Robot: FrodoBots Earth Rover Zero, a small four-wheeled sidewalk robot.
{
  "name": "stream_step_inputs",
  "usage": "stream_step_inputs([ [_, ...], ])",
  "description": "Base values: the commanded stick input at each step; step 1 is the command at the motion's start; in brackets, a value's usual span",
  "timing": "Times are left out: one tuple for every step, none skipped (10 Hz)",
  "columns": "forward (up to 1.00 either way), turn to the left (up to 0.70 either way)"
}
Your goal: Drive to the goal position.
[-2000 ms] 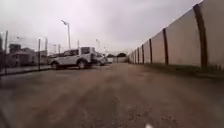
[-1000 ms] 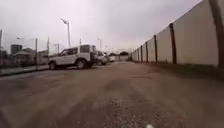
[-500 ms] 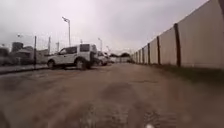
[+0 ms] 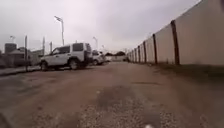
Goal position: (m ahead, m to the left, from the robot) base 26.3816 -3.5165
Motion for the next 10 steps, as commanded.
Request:
stream_step_inputs([
  [0.85,0.01],
  [0.85,0.01],
  [0.85,0.01],
  [0.85,0.01],
  [0.85,0.01],
  [0.85,0.01],
  [0.85,0.01],
  [0.85,0.01],
  [0.85,0.01],
  [0.85,0.01],
])
